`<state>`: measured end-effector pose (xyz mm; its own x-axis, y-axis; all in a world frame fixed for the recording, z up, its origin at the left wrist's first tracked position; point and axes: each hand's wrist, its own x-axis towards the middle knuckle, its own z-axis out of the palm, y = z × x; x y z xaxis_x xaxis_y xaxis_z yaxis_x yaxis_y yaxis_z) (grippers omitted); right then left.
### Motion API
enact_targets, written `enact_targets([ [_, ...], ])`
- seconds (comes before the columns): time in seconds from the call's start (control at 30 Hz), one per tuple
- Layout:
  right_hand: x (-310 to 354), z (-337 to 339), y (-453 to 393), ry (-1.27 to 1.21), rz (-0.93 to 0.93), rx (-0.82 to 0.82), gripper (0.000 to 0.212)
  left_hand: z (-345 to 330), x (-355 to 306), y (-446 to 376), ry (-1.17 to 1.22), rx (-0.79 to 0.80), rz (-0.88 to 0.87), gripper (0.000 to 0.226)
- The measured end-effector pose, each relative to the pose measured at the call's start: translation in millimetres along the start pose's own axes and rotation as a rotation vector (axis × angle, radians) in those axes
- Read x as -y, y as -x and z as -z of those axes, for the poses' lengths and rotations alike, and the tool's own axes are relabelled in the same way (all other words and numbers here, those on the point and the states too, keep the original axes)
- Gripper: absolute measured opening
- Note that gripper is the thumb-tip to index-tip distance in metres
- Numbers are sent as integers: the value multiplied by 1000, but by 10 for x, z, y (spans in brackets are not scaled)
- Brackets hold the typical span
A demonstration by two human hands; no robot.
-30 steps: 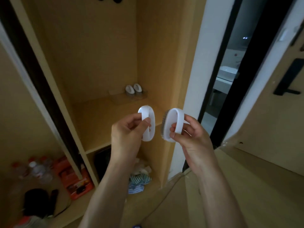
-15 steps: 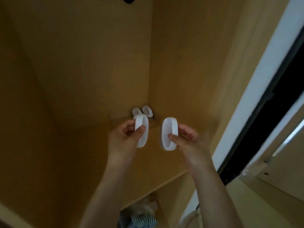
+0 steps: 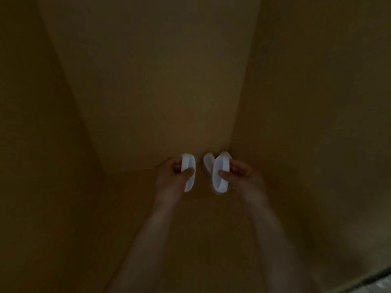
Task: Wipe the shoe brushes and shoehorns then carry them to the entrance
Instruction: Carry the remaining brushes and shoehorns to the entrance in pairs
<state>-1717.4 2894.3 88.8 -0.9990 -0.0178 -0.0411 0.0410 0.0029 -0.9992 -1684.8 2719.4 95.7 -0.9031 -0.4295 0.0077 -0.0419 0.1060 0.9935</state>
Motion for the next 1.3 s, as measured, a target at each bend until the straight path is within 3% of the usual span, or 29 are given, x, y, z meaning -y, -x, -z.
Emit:
enact_targets([
  [0.17, -57, -156, -692, 116, -24, 137, 39, -206, 86, -490, -52, -70, -19, 30],
  [0.33, -186, -317, -1103, 276, -9, 162, 54, -363, 271, -824, -183, -82, 15, 29],
  [0.6, -441, -460, -1397, 494, -4, 216, 47, -338, 554, -1051, -236, 12, 215, 56],
  [0.83, -600, -620, -1418, 642, 30, 244, 27, -248, 691, -1122, -427, 91, 210, 71],
  [1.0, -640, -632, -1374, 593, -48, 301, 18, -218, 747, -1120, -494, 44, 157, 68],
  [1.17, -653, -595, -1379, 612, -14, 345, 42, -169, 719, -1125, -574, 72, 100, 58],
  [1.3, -655, -497, -1423, 883, 141, 426, 60, -90, 682, -1109, -711, 135, -12, 63],
])
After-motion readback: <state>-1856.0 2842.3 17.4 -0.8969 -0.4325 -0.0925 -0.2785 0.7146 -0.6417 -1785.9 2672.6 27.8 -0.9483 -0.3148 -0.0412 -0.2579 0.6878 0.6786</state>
